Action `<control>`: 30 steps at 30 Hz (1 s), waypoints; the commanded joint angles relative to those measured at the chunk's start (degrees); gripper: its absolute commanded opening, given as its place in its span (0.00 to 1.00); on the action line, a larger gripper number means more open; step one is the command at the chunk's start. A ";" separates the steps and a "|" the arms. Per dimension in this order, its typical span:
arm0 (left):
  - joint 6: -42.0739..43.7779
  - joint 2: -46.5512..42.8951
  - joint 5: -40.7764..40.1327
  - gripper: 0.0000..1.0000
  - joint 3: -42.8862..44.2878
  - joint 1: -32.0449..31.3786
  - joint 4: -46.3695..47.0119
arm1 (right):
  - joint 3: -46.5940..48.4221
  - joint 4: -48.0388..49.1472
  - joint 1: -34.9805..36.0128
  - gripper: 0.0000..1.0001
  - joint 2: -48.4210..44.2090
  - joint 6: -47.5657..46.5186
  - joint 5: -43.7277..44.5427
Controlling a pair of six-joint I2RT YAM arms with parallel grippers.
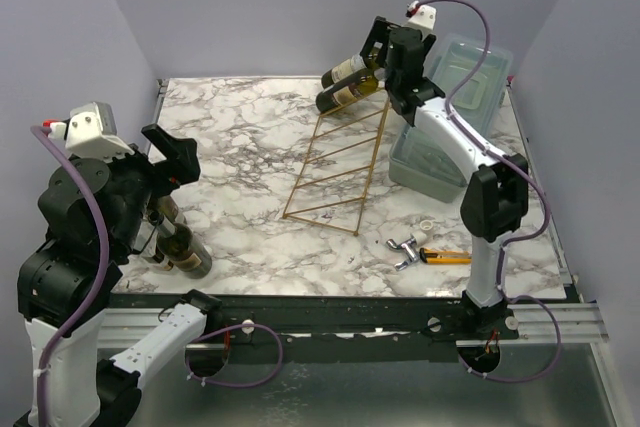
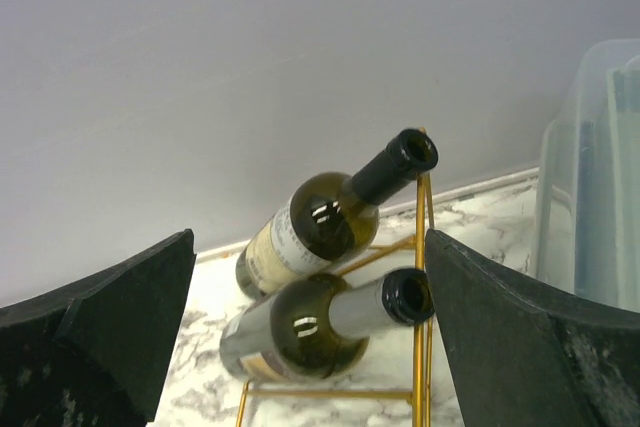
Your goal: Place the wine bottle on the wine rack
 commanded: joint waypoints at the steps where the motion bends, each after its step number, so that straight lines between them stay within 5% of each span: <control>1: -1.09 -0.70 1.30 0.97 1.17 -0.33 -1.45 | -4.85 -5.14 0.28 1.00 -7.47 3.24 -8.11; 9: 3.87 -0.55 -3.68 0.97 4.10 -0.33 -2.97 | -16.56 -5.29 8.61 1.00 -17.98 3.08 -21.87; 20: 7.42 -1.60 -7.69 0.97 6.64 -0.33 -5.04 | -23.50 2.25 30.26 1.00 -22.24 2.83 -37.89; 30: 7.92 -1.93 -8.28 0.97 8.28 -0.33 -6.58 | -14.16 4.39 44.04 1.00 -14.16 -0.35 -38.04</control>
